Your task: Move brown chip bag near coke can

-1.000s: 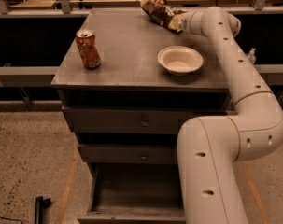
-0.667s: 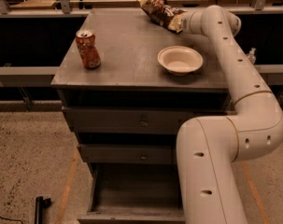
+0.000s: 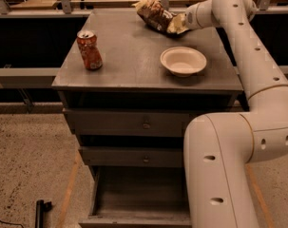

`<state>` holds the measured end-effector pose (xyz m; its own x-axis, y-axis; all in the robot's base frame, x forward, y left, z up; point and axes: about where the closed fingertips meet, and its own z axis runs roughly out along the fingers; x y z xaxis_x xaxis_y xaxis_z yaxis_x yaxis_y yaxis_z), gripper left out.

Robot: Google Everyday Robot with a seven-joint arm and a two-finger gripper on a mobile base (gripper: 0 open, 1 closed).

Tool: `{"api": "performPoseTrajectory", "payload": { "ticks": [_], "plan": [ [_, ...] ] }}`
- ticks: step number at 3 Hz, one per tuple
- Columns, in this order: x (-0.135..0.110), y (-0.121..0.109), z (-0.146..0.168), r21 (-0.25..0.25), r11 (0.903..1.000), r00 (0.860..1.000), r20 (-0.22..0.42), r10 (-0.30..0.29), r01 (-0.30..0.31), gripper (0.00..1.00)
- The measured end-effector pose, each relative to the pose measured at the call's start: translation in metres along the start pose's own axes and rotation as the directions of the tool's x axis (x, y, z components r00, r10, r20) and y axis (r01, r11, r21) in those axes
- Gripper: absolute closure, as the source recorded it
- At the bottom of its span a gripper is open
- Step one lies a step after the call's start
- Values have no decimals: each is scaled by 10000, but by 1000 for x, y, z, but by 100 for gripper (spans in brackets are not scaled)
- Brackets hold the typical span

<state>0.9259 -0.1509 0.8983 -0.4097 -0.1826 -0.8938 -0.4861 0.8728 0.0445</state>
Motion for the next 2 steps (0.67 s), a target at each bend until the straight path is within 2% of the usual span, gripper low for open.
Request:
{"api": "performPoseTrajectory", "payload": {
  "ticks": [1, 2],
  "plan": [
    [-1, 21, -19, -610, 9981, 9985, -534, 86, -119, 100],
    [-6, 61, -34, -1680, 9853, 9958, -900, 158, -308, 100]
  ]
}}
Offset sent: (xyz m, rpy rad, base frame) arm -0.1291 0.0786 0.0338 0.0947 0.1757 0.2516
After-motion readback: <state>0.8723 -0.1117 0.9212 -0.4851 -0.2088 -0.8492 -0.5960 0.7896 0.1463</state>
